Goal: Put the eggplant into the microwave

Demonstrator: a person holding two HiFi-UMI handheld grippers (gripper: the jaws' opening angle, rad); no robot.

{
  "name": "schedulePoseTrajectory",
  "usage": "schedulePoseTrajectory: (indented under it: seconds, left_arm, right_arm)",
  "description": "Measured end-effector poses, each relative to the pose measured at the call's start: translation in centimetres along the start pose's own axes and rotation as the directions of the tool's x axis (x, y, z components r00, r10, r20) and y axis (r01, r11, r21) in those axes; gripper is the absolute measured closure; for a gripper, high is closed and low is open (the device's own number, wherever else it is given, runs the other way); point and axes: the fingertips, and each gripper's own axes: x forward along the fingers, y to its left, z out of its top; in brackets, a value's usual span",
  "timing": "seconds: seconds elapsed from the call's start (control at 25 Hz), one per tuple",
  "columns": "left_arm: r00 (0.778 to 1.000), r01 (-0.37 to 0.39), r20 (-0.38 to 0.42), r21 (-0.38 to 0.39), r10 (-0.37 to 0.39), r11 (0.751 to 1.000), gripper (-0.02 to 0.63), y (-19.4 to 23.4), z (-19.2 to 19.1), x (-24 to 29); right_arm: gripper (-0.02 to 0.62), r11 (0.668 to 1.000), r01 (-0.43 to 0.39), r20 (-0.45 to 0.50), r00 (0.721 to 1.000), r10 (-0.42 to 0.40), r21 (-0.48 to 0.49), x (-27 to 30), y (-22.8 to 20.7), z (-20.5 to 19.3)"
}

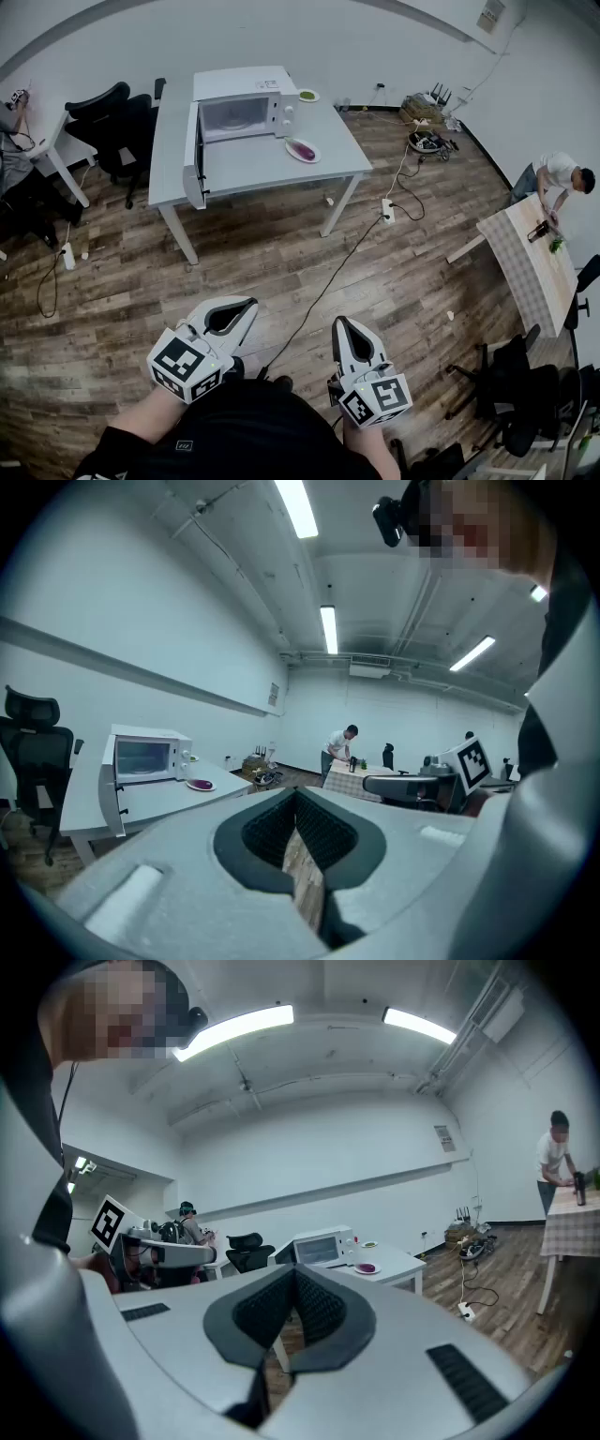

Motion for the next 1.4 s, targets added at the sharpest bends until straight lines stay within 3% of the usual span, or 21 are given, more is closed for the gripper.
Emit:
schedulePoseTrajectory:
  seconds: [0.4,0.68,1.04,1.4]
  left_arm:
    - [1.0,-0.003,-0.011,0.002,0.003,1.0,0.598,-0.2,-0.2,0.5]
    - [1.0,-0.019,-0.011,0.015,0.019,1.0,0.598,-1.0,0.1,1.3]
    - [0.998,-0.052,-0.023,0.035,0.053,0.998,0.598,-3.6,0.0,3.2]
    - [0.995,-0.09,-0.031,0.027,0.091,0.996,0.598,-2.6,0.3,5.4]
  right_arm:
    - [0.583,1.0,0.01,0.001,1.0,-0.01,0.003,-0.2,-0.6,-0.4]
    - [0.581,0.998,-0.036,0.043,0.999,0.034,0.046,-1.1,-1.1,0.2]
    - [0.581,0.996,-0.062,0.051,0.997,0.059,0.065,-3.6,-4.1,-0.3]
    - [0.58,0.993,-0.083,0.032,0.996,0.081,0.084,-2.4,-6.7,-0.3]
